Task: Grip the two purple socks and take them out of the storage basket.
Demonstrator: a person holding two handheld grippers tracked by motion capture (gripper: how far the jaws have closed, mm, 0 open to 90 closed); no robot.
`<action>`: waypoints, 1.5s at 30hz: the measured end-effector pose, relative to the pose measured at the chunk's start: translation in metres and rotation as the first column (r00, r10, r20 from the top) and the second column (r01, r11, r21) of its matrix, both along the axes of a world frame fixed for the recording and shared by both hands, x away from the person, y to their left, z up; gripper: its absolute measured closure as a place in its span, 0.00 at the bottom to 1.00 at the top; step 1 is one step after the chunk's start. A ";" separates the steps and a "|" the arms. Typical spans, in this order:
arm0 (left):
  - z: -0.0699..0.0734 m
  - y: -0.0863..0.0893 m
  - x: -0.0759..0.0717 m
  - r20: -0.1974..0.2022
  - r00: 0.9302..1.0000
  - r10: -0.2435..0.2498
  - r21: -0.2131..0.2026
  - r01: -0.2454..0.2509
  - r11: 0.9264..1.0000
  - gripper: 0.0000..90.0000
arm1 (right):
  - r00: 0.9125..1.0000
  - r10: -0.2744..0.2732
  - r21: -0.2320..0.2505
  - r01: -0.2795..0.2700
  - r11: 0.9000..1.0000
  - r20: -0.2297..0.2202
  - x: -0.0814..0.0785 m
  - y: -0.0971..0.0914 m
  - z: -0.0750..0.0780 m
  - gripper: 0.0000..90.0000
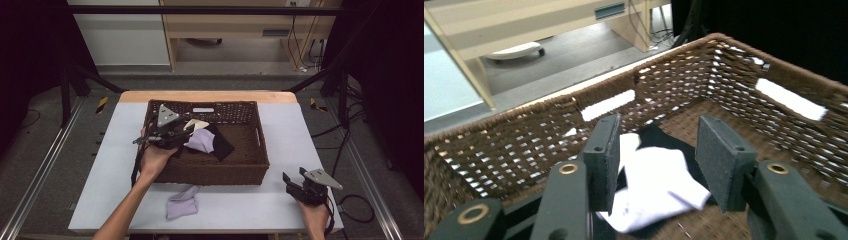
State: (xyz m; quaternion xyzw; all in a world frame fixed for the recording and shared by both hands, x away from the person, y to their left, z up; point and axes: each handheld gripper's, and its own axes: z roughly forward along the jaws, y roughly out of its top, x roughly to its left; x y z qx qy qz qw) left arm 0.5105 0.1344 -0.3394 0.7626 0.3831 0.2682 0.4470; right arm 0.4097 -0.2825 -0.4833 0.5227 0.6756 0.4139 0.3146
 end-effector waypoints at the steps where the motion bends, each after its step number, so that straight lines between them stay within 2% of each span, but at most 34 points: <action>1: 0.000 0.000 0.000 0.000 1.000 0.000 0.000 0.000 1.000 0.58 | 1.000 0.000 0.000 0.000 1.000 0.000 0.000 0.000 0.000 0.38; 2: -0.006 -0.006 0.011 -0.015 1.000 0.000 -0.002 0.000 1.000 0.58 | 1.000 0.000 -0.001 0.000 1.000 0.002 0.000 0.000 0.000 0.38; 3: -0.009 -0.008 0.017 -0.028 1.000 0.001 -0.005 -0.001 1.000 0.59 | 1.000 0.002 0.001 -0.002 1.000 0.001 0.000 0.000 0.000 0.39; 4: -0.009 -0.008 0.017 -0.028 1.000 0.001 -0.005 -0.001 1.000 0.59 | 1.000 0.002 0.001 -0.002 1.000 0.001 0.000 0.000 0.000 0.39; 8: -0.025 -0.015 0.036 -0.074 0.997 0.023 0.006 -0.023 1.000 0.59 | 1.000 0.006 0.001 -0.006 1.000 0.000 0.000 0.000 0.000 0.40; 11: -0.034 -0.017 0.046 -0.099 0.994 0.037 0.051 -0.032 0.998 0.59 | 1.000 0.007 -0.001 -0.007 1.000 -0.001 0.001 0.000 0.000 0.40; 13: -0.037 -0.017 0.051 -0.113 0.993 0.038 0.061 -0.031 0.998 0.59 | 1.000 0.009 -0.002 -0.009 1.000 -0.003 0.001 0.000 0.000 0.40; 14: -0.038 -0.017 0.054 -0.133 0.990 0.037 0.066 -0.028 0.997 0.60 | 1.000 0.008 -0.003 -0.008 1.000 -0.003 0.001 0.000 0.000 0.40; 17: -0.039 -0.020 0.059 -0.134 0.990 0.044 0.098 -0.031 0.995 0.61 | 1.000 0.008 -0.006 -0.008 1.000 -0.002 0.001 0.000 0.000 0.40; 20: -0.045 -0.025 0.063 -0.183 0.982 0.040 0.143 -0.014 0.990 0.63 | 1.000 0.008 -0.009 -0.008 1.000 -0.002 0.001 0.001 0.000 0.40; 22: -0.046 -0.026 0.064 -0.191 0.981 0.042 0.162 -0.011 0.987 0.63 | 1.000 0.007 -0.007 -0.007 1.000 -0.004 0.001 0.001 0.000 0.40; 23: -0.049 -0.027 0.067 -0.210 0.976 0.056 0.180 -0.018 0.984 0.62 | 1.000 0.009 -0.013 -0.009 1.000 -0.001 0.001 0.001 0.000 0.40; 24: -0.049 -0.027 0.067 -0.210 0.976 0.056 0.180 -0.018 0.984 0.61 | 1.000 0.009 -0.013 -0.009 1.000 -0.001 0.001 0.001 0.000 0.40; 25: -0.051 -0.028 0.070 -0.221 0.973 0.066 0.203 -0.020 0.979 0.60 | 1.000 0.008 -0.009 -0.009 1.000 -0.008 0.001 0.001 0.000 0.40; 27: -0.053 -0.029 0.072 -0.230 0.971 0.068 0.208 -0.019 0.978 0.60 | 1.000 0.009 -0.008 -0.009 1.000 -0.010 0.002 0.001 0.000 0.40; 28: -0.055 -0.030 0.073 -0.249 0.966 0.066 0.208 -0.013 0.978 0.60 | 1.000 0.010 -0.010 -0.010 1.000 -0.010 0.002 0.001 0.000 0.40; 29: -0.058 -0.031 0.075 -0.261 0.963 0.066 0.231 -0.004 0.973 0.61 | 1.000 0.011 -0.013 -0.011 1.000 -0.002 0.001 0.001 0.000 0.40; 31: -0.059 -0.032 0.076 -0.271 0.961 0.060 0.238 0.006 0.971 0.62 | 1.000 0.011 -0.012 -0.011 1.000 0.000 0.001 0.001 0.000 0.40; 33: -0.064 -0.033 0.077 -0.309 0.950 0.050 0.251 0.031 0.967 0.62 | 1.000 0.008 -0.010 -0.008 1.000 -0.002 0.001 0.001 0.000 0.40; 35: -0.066 -0.035 0.077 -0.324 0.945 0.049 0.277 0.046 0.960 0.62 | 1.000 0.009 -0.010 -0.009 1.000 -0.004 0.001 0.001 0.000 0.39; 38: -0.069 -0.036 0.078 -0.338 0.940 0.055 0.291 0.049 0.955 0.61 | 1.000 0.013 -0.012 -0.013 1.000 -0.001 0.001 0.001 0.000 0.39; 39: -0.071 -0.036 0.080 -0.361 0.931 0.059 0.289 0.052 0.956 0.60 | 1.000 0.009 -0.008 -0.009 1.000 -0.005 0.001 0.001 0.000 0.38; 40: -0.071 -0.036 0.080 -0.361 0.931 0.059 0.289 0.052 0.956 0.60 | 1.000 0.009 -0.008 -0.009 1.000 -0.005 0.001 0.001 0.000 0.38; 44: -0.075 -0.038 0.081 -0.400 0.914 0.063 0.316 0.073 0.946 0.60 | 1.000 0.009 -0.009 -0.009 1.000 -0.005 0.001 0.001 0.000 0.37; 45: -0.077 -0.039 0.082 -0.432 0.898 0.077 0.334 0.081 0.939 0.67 | 1.000 0.009 -0.010 -0.009 1.000 -0.003 0.001 0.001 0.000 0.37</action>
